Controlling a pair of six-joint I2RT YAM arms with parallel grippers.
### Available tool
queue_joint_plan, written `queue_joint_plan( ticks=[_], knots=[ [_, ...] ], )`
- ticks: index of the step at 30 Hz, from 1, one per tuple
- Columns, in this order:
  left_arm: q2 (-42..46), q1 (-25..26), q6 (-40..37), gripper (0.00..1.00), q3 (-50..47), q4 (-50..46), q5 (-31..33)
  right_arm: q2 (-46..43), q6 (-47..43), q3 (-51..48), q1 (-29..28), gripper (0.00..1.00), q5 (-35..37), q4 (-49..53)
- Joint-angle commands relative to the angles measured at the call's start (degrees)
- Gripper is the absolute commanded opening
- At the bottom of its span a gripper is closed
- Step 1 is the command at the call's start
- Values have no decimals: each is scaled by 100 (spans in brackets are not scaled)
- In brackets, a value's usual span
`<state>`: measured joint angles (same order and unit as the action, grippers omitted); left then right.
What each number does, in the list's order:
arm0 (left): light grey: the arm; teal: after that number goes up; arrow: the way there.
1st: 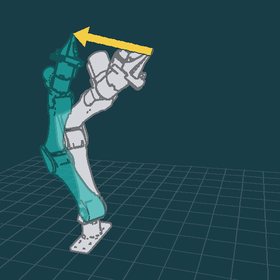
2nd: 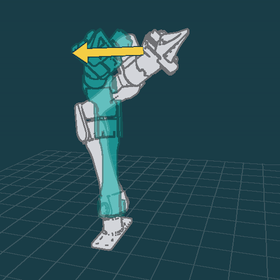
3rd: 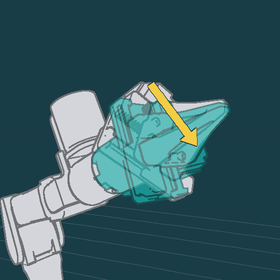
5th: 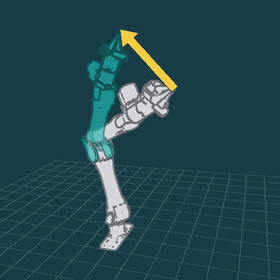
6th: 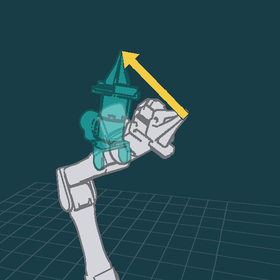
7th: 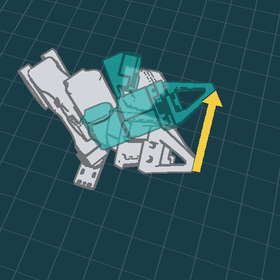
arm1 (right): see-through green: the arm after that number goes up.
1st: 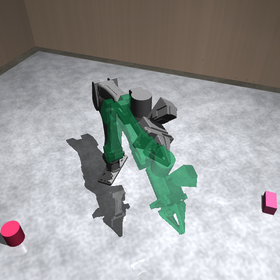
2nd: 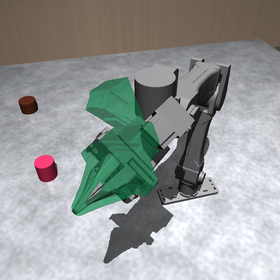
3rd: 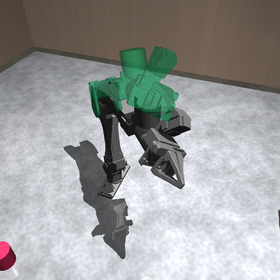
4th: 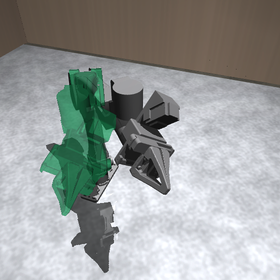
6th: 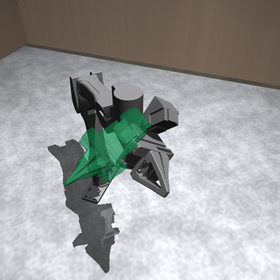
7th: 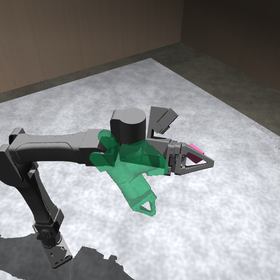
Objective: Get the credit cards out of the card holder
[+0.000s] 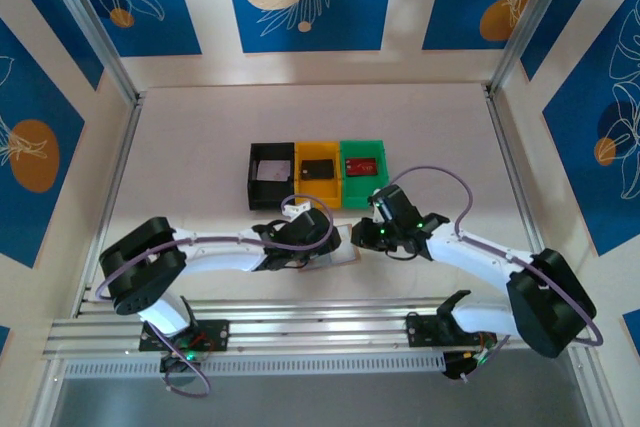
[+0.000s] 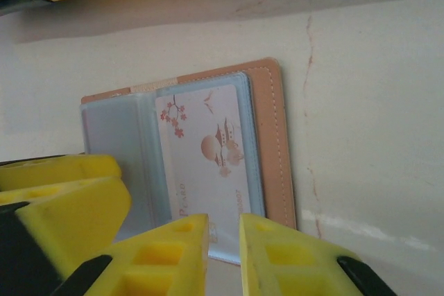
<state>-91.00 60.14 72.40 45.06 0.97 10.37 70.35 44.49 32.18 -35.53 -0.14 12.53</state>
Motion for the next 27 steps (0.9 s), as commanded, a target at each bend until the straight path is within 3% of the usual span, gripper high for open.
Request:
queue_joint_plan(
  ticks=[1,22,27],
  knots=[
    [-130,-46,181,54,-6,185,172,131,-5,143,37,20,-119,-237],
    [-627,-51,351,43,129,267,165,890,51,-28,151,16,-209,-892],
    [-288,-41,276,43,275,-328,361,906,120,-148,151,16,-197,-1024]
  ],
)
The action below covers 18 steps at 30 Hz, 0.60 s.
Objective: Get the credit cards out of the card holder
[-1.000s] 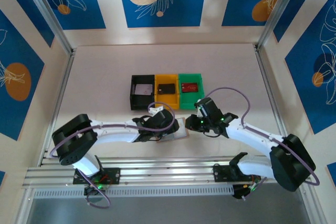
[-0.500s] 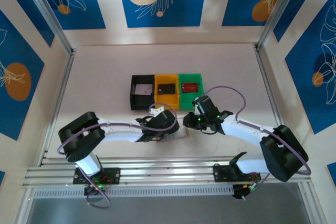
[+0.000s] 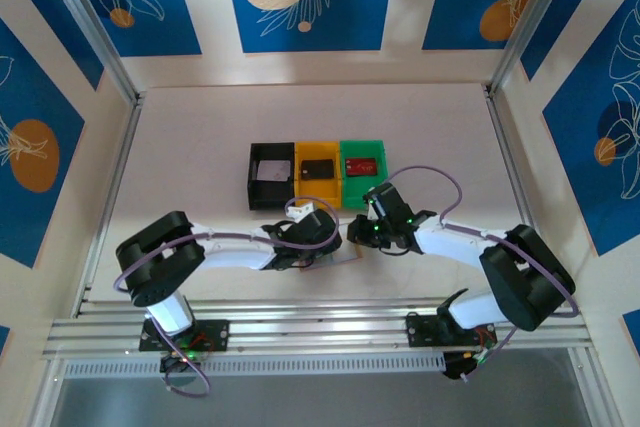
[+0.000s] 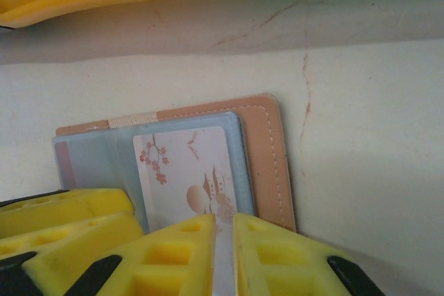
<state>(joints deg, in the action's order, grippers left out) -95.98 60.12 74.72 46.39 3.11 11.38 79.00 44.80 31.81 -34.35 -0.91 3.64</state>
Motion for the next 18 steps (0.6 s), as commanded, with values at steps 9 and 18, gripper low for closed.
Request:
queue_joint_plan(
  ticks=[9,18],
  knots=[
    [585,61,-78,45,505,-1094,613,238,146,-265,33,15,-165,-328],
    [-45,92,3,45,693,-853,435,273,218,-331,33,13,-247,-373]
  ],
)
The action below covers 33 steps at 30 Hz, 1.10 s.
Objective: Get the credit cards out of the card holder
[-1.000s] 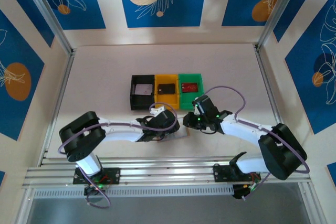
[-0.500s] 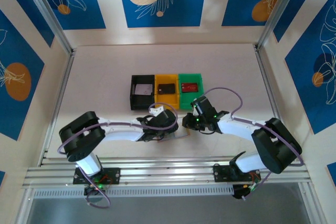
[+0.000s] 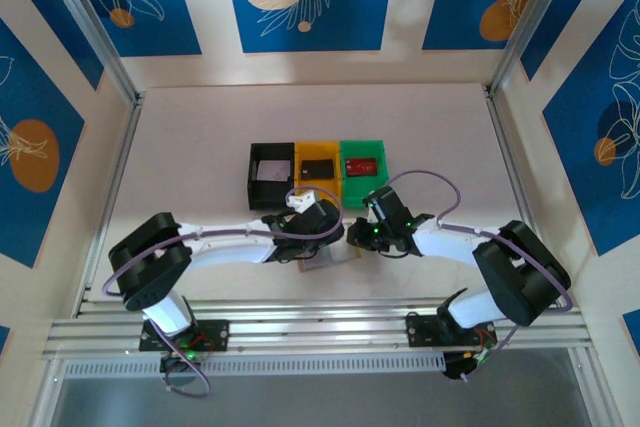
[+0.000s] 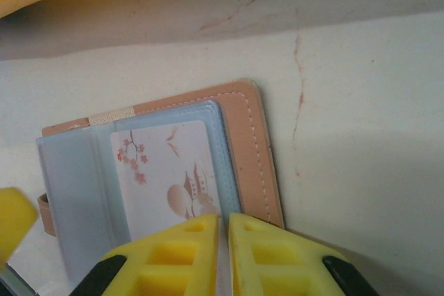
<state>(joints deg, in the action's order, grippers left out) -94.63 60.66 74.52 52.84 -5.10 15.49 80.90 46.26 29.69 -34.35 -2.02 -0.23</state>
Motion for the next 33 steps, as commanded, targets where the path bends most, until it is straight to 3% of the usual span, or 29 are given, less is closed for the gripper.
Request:
queue_joint_plan(
  ticks=[1,33],
  knots=[
    [-209,40,39,45,12,19,14,83,88,-127,33,13,-142,13],
    [-277,42,322,40,-664,658,-33,-103,217,-554,16,12,-193,-64]
  ],
)
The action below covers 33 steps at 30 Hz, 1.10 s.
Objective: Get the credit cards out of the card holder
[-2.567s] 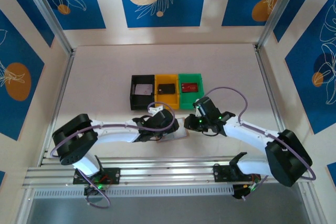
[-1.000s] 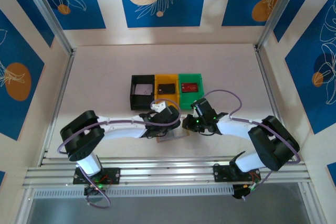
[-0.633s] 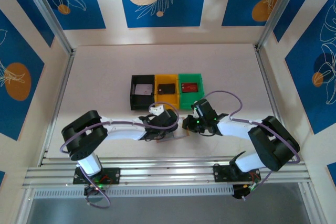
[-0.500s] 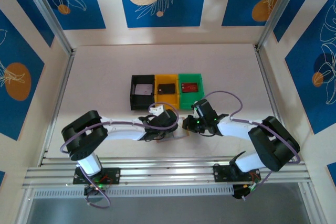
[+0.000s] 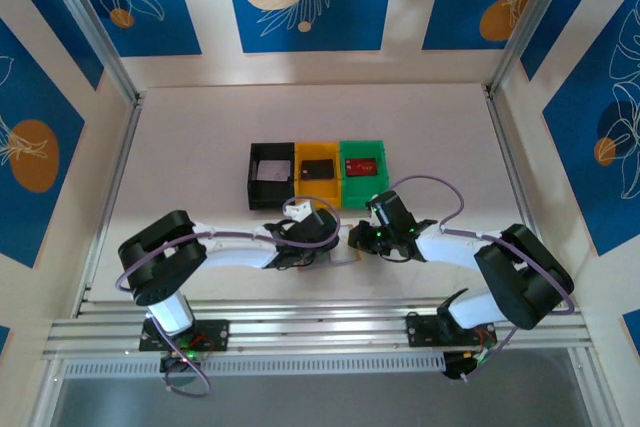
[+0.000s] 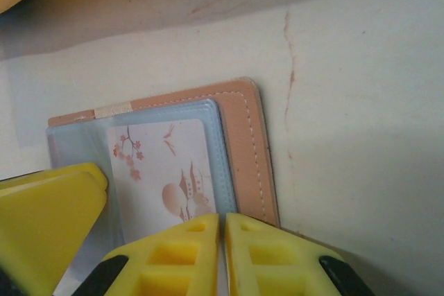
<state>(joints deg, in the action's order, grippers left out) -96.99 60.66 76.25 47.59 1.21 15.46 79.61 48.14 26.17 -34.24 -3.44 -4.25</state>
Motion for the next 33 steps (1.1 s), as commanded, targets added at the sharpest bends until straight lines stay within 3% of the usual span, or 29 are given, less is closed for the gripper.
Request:
queue_joint_plan(
  ticks=[1,13,33],
  knots=[
    [-23,41,149,40,-153,34,-17,36,53,-223,5,12,-63,299],
    [-165,100,328,28,-286,346,-101,212,141,-341,-4,12,-157,59],
    [151,134,330,22,-345,229,55,340,193,-420,-38,12,-183,-51]
  ],
)
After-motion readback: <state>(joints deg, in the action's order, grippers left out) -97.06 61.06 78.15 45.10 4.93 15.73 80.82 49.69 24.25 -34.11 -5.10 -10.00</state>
